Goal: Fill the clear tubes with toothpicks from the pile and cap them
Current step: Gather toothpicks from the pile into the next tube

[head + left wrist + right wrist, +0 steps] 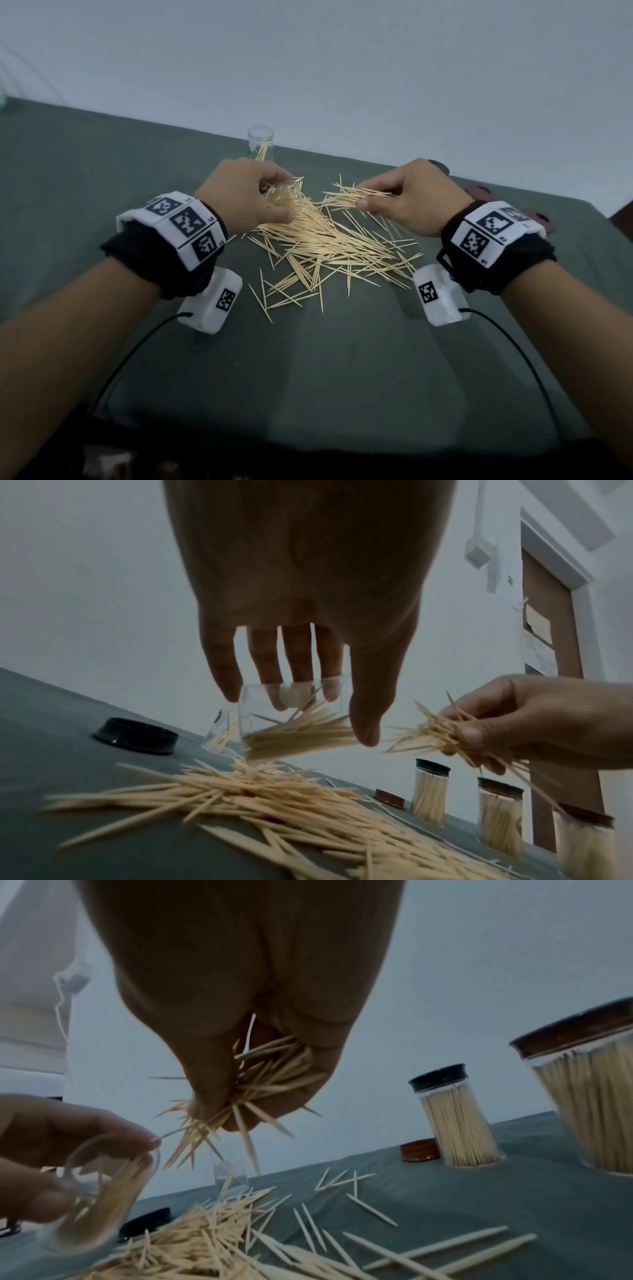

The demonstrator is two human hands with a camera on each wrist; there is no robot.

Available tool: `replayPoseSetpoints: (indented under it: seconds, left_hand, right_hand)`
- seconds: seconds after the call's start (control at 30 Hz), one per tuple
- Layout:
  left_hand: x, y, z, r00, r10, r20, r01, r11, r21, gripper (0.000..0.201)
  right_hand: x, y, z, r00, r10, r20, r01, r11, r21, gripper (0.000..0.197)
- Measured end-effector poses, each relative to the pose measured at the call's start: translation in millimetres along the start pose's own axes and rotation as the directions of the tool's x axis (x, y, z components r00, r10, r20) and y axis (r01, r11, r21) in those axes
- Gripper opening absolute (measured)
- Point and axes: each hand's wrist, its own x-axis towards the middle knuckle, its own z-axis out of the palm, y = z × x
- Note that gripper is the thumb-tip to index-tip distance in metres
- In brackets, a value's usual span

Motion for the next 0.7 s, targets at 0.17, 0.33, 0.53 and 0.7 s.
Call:
replayPoseSetpoints:
  seconds: [0.17,0.33,0.53,0.7]
  left_hand:
    - [-1.6,3.1,1.7,1.000,0.002,0.003,-0.002,1.000,0.020,0.064]
    - [-3.5,10.5,4.7,0.999,0.031,0.008,-0.031,0.999,0.012,0.060]
    - [-5.4,18.7,7.3,0.999,0.037,0.028,-0.034,0.996,-0.076,0.058]
    - [-6.0,17.7,6.4,0.998,0.001,0.056,0.007,0.989,-0.151,0.056]
  right_hand:
    - [-1.7,-11.0,-1.3,0.999,-0.025,0.026,0.025,1.000,0.016,0.012]
    - [-0.9,-17.1,7.7,0.995,-0.049,0.084,0.048,0.999,0.008,0.015]
    - [-1.3,-21.3,16.1,0.997,-0.044,0.058,0.042,0.999,0.031,0.015]
    - [-3.9,-24.6,23.1,0.992,-0.074,0.100,0.087,0.988,-0.125,0.022]
